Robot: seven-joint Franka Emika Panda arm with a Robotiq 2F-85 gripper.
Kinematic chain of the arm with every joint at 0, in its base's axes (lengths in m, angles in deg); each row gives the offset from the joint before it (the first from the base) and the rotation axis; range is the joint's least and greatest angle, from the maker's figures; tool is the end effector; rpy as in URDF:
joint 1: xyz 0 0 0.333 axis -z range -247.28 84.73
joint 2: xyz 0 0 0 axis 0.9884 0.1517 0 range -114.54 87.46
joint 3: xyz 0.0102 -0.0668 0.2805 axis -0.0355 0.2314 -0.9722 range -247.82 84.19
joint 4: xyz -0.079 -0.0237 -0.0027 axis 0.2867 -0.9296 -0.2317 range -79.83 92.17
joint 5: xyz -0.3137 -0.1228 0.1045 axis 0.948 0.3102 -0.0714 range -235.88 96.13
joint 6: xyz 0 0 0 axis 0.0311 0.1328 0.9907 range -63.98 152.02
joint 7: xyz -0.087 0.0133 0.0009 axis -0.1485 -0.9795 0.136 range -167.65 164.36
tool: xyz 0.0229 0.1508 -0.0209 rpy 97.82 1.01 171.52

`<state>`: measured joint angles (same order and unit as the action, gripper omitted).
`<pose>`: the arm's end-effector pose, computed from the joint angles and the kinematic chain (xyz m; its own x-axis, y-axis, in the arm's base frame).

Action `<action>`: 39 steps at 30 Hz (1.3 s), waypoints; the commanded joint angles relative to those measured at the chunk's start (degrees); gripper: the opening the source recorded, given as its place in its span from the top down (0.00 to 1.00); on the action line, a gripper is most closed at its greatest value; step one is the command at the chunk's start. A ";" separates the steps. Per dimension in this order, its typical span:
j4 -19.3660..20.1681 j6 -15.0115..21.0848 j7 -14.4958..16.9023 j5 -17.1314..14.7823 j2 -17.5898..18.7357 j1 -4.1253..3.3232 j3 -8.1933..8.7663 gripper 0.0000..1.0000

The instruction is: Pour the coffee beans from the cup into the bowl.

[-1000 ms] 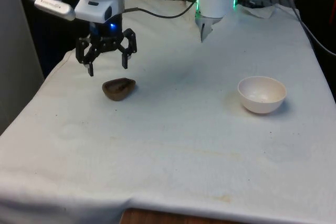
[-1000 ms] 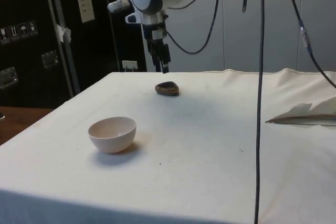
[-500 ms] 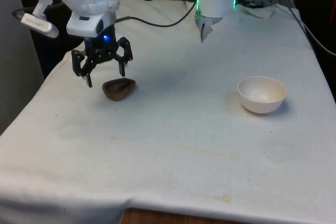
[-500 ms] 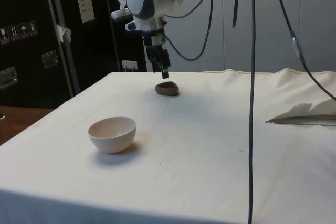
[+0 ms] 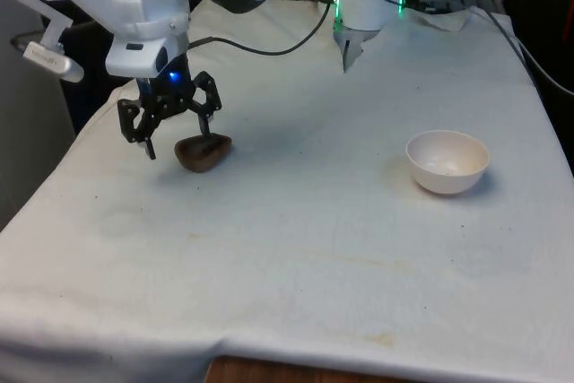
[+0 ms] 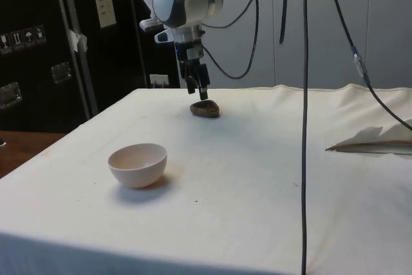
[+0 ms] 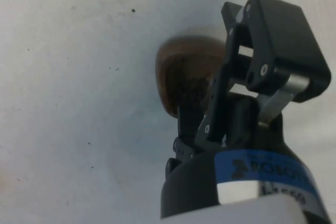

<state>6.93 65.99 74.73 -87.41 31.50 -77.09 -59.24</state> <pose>0.5884 -0.2526 0.1557 0.7203 0.6912 -0.0579 0.6907 -0.7224 -0.0325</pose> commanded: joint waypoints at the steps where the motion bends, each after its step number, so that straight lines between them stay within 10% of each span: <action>1: 0.00 -0.11 0.06 -0.06 0.00 0.00 0.00 0.00; 18: -5.61 -4.07 4.87 -6.25 4.53 1.49 1.49 0.00; 39: -6.93 -6.07 6.30 -8.31 5.84 0.40 3.04 0.00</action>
<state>-0.64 58.95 80.97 -95.72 37.68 -76.46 -56.32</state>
